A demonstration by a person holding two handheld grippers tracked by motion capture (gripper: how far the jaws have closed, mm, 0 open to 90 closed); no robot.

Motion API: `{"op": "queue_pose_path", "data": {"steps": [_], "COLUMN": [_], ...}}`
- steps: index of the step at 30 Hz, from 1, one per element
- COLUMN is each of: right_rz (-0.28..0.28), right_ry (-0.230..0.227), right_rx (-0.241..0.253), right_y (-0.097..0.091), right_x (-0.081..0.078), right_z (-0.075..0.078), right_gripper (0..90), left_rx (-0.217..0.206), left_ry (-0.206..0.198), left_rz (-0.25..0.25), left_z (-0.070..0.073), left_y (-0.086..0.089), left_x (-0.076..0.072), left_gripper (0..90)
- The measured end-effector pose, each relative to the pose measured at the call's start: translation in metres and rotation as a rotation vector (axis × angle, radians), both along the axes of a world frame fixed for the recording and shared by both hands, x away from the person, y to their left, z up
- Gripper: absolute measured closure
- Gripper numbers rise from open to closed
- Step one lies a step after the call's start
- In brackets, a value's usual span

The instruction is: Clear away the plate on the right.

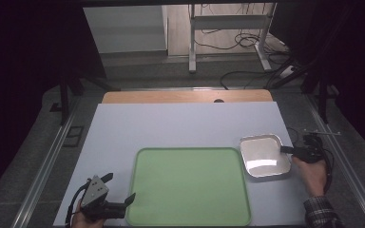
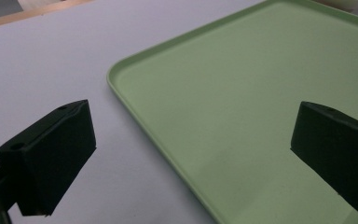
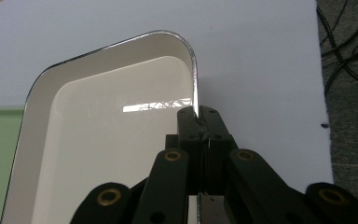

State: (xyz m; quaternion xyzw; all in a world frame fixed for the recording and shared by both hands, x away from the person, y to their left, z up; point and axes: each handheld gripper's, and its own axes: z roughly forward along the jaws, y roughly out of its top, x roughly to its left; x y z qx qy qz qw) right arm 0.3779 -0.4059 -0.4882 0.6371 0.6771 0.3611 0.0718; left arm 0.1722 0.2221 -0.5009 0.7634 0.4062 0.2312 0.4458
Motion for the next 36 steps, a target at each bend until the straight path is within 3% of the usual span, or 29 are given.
{"op": "queue_pose_path", "data": {"steps": [36], "right_rz": [0.153], "right_ry": [-0.011], "right_rx": [0.078], "right_y": [0.075], "right_x": [-0.012], "right_z": [0.01], "right_gripper": [88.3], "left_rx": [0.008], "left_ry": [0.0], "left_rz": [-0.002], "left_z": [0.0], "left_y": [-0.001], "left_x": [0.0], "left_gripper": [0.0]}}
